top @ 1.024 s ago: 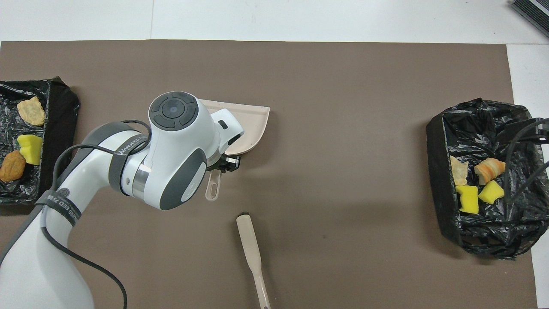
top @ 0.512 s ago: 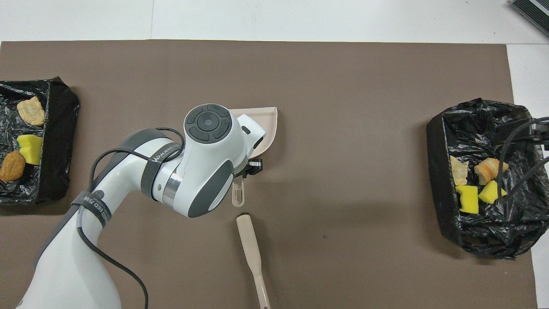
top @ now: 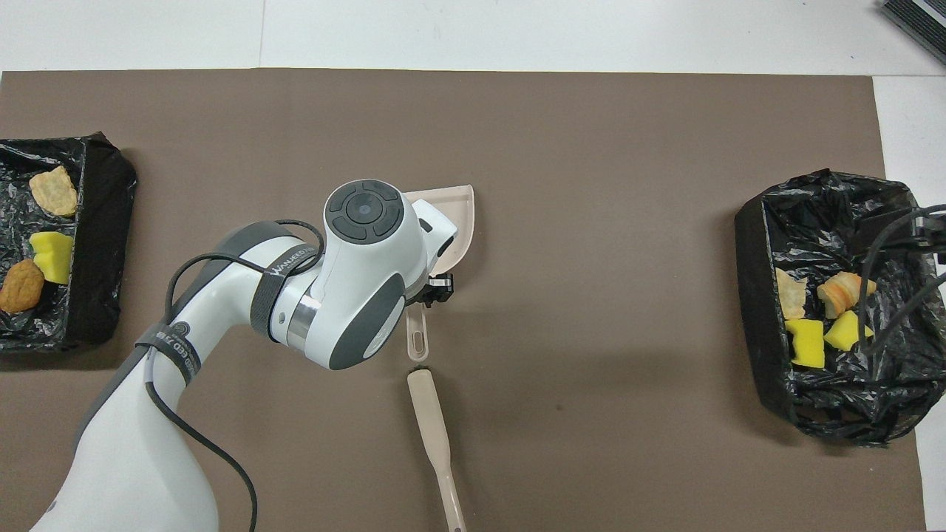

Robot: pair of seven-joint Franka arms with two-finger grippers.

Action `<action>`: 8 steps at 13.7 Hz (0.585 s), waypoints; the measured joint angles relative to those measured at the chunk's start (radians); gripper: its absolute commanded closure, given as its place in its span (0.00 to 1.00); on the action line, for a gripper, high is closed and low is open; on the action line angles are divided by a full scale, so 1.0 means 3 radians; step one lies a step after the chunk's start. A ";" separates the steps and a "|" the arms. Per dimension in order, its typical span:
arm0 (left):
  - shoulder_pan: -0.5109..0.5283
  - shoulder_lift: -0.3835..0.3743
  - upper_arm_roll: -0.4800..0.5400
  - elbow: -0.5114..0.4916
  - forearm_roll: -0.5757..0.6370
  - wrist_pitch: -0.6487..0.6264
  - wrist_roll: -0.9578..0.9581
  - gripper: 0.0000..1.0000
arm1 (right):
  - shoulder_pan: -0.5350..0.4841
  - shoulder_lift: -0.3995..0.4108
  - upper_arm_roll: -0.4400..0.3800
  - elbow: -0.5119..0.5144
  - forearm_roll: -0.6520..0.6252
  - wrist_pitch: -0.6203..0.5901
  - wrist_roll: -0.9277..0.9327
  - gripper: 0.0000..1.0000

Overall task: Sweep and dump trash in bin
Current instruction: 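Bring the empty dustpan to the table center with the left gripper, then release the dustpan and withdraw the left gripper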

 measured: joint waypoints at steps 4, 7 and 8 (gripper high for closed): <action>0.0068 -0.0123 0.0074 0.0062 0.0004 -0.0034 0.0156 0.00 | 0.0000 -0.0004 0.0000 0.0000 0.0000 -0.0030 0.0000 0.00; 0.0425 -0.0402 0.0102 0.0075 0.0005 -0.0286 0.0844 0.00 | 0.0000 -0.0008 0.0000 0.0000 0.0000 -0.0030 0.0000 0.00; 0.0588 -0.0516 0.0110 0.0076 0.0004 -0.0361 0.1113 0.00 | 0.0000 -0.0009 0.0000 0.0000 0.0000 -0.0030 0.0000 0.00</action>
